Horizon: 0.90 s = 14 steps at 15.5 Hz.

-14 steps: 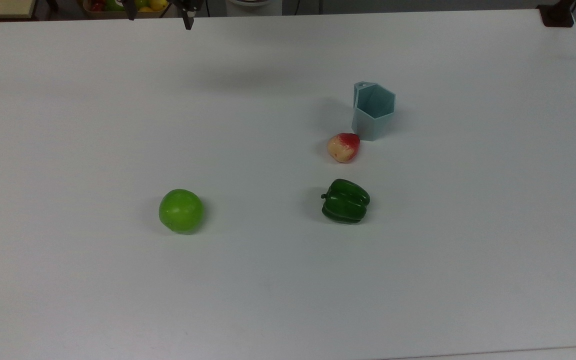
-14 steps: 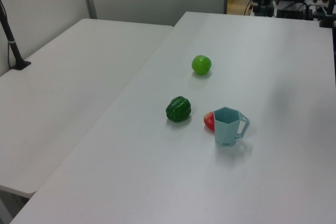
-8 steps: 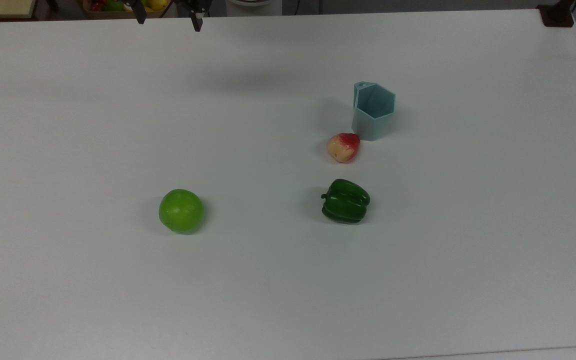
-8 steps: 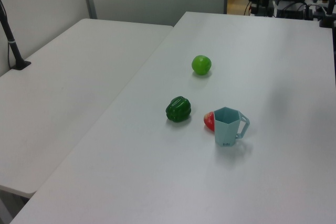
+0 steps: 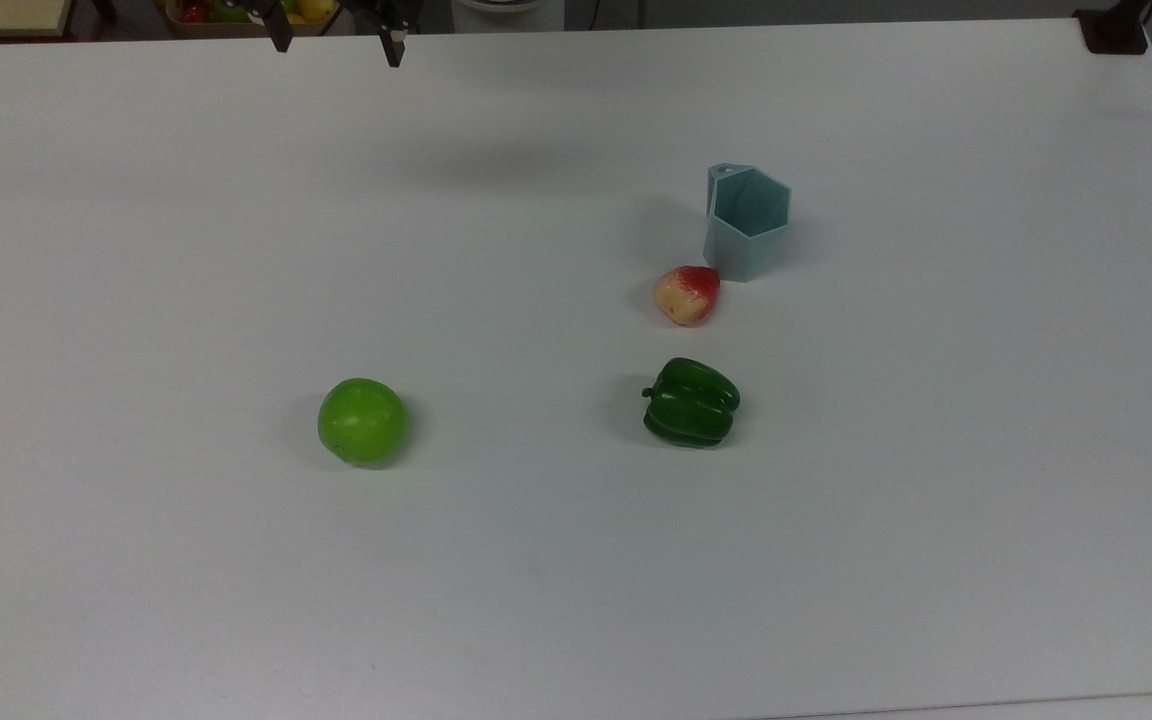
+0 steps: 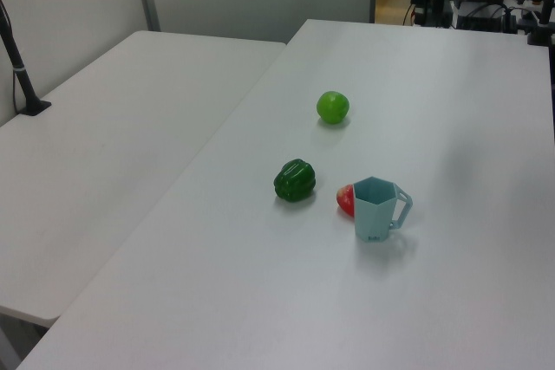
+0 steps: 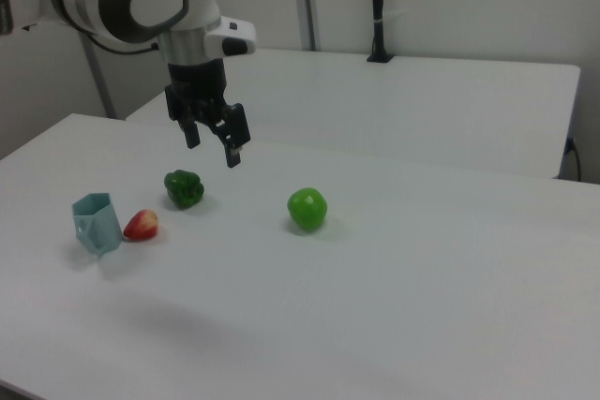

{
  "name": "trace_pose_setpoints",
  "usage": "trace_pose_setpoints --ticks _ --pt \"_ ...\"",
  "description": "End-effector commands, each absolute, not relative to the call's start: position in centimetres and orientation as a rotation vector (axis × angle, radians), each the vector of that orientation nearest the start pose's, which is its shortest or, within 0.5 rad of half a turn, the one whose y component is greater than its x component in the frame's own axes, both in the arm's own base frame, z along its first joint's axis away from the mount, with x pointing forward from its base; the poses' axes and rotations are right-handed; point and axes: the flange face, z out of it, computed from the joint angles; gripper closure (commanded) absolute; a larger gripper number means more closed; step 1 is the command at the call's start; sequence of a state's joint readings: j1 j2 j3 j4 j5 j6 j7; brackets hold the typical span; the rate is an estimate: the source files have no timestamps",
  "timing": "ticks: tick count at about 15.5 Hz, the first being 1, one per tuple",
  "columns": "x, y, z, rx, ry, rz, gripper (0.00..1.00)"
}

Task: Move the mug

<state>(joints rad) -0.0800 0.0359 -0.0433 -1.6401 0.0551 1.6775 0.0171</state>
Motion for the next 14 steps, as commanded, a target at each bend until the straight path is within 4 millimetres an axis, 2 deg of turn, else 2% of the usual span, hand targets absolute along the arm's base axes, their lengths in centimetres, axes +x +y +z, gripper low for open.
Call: trace_pose_setpoints --ticks 1,4,6,8,10,14 --pt "57.8 -5.4 56.6 -3.066 0.162 0.01 0.0" --pt "58.6 -5.2 56.5 -3.067 0.159 -0.058 0.0" --pt "59.3 -4.0 55.7 -3.079 0.093 -0.057 0.0" --pt "59.3 -0.4 55.5 -3.083 -0.14 -0.046 0.0" --pt "59.2 2.3 55.2 -3.06 -0.34 -0.032 0.0" --pt "58.3 9.9 54.5 -3.02 -0.547 0.004 0.0"
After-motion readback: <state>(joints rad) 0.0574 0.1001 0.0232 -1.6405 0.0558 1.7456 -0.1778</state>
